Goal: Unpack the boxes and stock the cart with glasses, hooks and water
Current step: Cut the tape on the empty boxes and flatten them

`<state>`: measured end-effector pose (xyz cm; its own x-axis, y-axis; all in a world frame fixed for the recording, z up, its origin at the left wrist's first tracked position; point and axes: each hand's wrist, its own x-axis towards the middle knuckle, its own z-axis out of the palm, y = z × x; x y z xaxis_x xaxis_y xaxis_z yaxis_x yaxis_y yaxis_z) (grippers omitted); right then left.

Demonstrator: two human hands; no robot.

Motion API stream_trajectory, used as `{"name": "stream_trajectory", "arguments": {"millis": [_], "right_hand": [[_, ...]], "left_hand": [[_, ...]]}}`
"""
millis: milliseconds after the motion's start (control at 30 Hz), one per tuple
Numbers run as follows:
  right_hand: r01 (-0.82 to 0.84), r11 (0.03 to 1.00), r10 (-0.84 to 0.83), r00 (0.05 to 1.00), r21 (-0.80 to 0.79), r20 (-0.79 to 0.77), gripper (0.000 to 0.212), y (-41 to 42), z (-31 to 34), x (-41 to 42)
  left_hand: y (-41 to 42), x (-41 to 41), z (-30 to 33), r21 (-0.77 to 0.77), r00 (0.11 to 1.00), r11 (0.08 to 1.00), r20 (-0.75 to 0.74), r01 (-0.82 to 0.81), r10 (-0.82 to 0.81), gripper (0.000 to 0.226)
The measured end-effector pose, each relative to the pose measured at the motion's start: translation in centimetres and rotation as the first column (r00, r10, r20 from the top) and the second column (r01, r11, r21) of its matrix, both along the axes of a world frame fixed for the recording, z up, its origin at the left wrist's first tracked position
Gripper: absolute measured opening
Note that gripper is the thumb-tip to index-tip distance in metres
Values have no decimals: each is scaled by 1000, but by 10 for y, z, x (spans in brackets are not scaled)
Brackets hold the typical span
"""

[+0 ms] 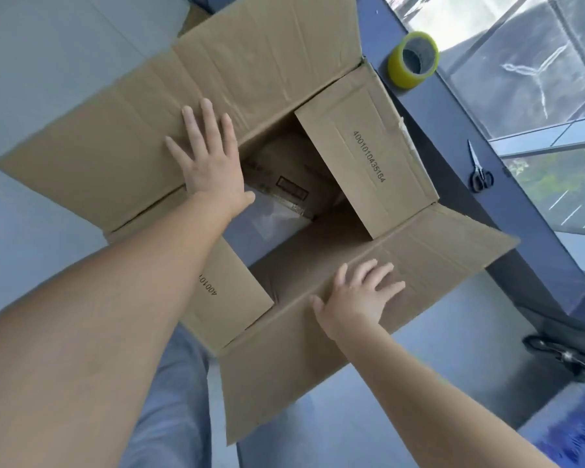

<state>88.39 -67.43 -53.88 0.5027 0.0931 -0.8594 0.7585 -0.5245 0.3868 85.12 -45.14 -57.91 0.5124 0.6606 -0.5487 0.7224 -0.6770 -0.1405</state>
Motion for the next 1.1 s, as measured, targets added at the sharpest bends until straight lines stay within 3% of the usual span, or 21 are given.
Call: {"name": "stream_trajectory", "arguments": {"millis": [100,300,500,633,767,1000,1100], "right_hand": [[100,995,-100,995,-3,-27,88,8,-15,-16],[261,948,-252,965,179,-73,92,-24,-34,-10],[489,833,-424,864,257,-270,107,-38,-43,-1],[476,868,-415,851,141,-323,123,-36,-39,7],[498,863,-459,845,91,-274,112,-22,-45,2],[434,869,-404,900,238,-166,72,-18,-63,-12],[397,867,-382,918,300,-109,65,-21,-73,-17]], "left_hand": [[2,6,-7,-18,998,998,20,-65,65,129],[12,3,-29,-44,998,999,63,-29,31,130],[23,6,-44,-119,972,983,172,-139,158,100],[25,11,-48,-130,960,974,188,-184,207,86],[29,11,-50,-183,958,964,178,-191,224,83],[35,11,-53,-217,960,961,180,-174,214,61],[38,10,-53,-224,964,957,152,-183,220,52]]}}
